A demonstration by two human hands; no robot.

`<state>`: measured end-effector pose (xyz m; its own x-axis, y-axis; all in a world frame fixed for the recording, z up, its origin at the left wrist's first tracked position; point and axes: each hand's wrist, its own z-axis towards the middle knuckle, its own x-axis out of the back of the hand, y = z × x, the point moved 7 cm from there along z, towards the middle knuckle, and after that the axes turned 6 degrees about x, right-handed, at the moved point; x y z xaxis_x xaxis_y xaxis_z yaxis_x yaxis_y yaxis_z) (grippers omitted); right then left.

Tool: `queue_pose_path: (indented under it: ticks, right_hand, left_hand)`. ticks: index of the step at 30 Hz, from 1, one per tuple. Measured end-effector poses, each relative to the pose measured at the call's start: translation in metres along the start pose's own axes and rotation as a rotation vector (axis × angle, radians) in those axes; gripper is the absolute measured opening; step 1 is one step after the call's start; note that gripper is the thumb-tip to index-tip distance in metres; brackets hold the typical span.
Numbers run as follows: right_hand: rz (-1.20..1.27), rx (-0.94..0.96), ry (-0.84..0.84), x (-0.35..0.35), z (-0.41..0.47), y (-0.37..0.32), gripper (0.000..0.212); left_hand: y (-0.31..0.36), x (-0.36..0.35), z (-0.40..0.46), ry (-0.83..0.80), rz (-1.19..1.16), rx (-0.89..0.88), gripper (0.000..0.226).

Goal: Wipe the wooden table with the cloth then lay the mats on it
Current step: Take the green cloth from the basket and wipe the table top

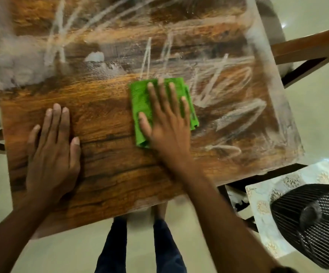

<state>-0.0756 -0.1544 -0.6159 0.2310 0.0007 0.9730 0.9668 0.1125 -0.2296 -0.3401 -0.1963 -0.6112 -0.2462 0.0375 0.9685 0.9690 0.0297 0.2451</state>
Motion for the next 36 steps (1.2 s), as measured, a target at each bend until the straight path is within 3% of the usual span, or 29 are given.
queue_pose_path:
  ticks: [4,7,12,17,20,23,31,33,36]
  right_hand:
    - [-0.029,-0.174,0.019,0.031,-0.013,0.124,0.073]
    - [-0.002,-0.238,0.045,0.042,-0.051,0.143,0.066]
    - [0.029,-0.222,-0.030,0.019,-0.108,0.044,0.067]
    - [0.112,0.124,-0.163,-0.018,-0.150,-0.133,0.079]
    - [0.090,0.157,-0.163,-0.022,-0.154,-0.156,0.080]
    - [0.086,0.127,-0.151,-0.015,-0.151,-0.109,0.073]
    - [-0.021,-0.359,0.014,0.040,-0.147,0.117,0.066]
    - [0.008,-0.426,0.047,0.044,-0.145,0.135,0.066]
    - [0.025,-0.478,0.081,0.038,-0.150,0.107,0.064]
  left_hand:
    - [0.000,0.001,-0.002,0.004,-0.003,0.004,0.067]
    - [0.003,0.001,-0.002,0.007,-0.015,-0.001,0.067]
    - [0.001,0.002,-0.005,0.024,-0.012,-0.014,0.067]
    - [-0.002,0.000,-0.006,0.053,-0.033,-0.027,0.065]
    - [-0.005,0.001,-0.006,0.059,-0.084,-0.023,0.064]
    - [-0.007,0.001,-0.006,0.039,-0.115,-0.003,0.064]
    - [-0.006,0.003,-0.006,0.024,-0.136,0.005,0.065]
    - [-0.005,0.003,-0.006,0.023,-0.125,0.004,0.065]
    - [-0.004,0.002,-0.004,0.017,-0.104,0.001,0.065]
